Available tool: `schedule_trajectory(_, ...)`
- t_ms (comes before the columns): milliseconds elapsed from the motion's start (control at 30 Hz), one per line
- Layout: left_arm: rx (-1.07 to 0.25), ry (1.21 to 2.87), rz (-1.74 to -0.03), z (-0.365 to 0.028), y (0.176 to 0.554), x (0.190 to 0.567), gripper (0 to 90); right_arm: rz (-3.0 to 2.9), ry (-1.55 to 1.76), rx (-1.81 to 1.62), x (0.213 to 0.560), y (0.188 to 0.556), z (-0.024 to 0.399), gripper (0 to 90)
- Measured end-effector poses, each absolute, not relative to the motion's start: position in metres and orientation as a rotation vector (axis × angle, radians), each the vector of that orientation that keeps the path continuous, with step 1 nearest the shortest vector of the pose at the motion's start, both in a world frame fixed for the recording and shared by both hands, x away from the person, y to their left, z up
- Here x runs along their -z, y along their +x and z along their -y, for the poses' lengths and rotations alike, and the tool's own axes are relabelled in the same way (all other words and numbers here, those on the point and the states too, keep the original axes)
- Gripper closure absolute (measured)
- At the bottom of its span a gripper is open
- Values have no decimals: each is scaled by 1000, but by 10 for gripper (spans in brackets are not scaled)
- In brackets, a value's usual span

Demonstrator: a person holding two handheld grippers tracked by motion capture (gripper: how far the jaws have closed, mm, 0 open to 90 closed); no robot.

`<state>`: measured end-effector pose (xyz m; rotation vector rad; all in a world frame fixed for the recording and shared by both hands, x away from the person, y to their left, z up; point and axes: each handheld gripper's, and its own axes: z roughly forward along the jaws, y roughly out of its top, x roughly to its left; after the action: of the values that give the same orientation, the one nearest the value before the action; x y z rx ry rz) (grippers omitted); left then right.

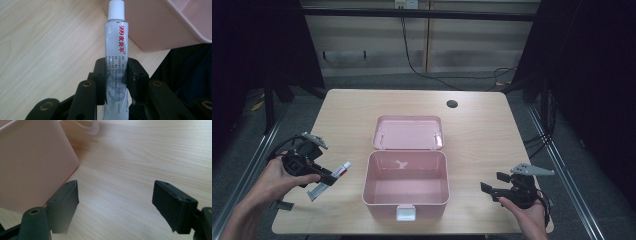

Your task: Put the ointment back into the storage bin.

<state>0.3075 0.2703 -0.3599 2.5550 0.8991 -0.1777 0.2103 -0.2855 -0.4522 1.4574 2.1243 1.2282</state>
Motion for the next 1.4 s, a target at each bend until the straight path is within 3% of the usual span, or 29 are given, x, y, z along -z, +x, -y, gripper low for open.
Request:
schedule_trajectory(667,137,2571,-806,-258,303,328,710,-2133,1446,-1238,451,210,285,178)
schedule_trajectory(1400,167,2606,-644,-218,299,305,709,-2137,1442,-1241,452,210,285,178)
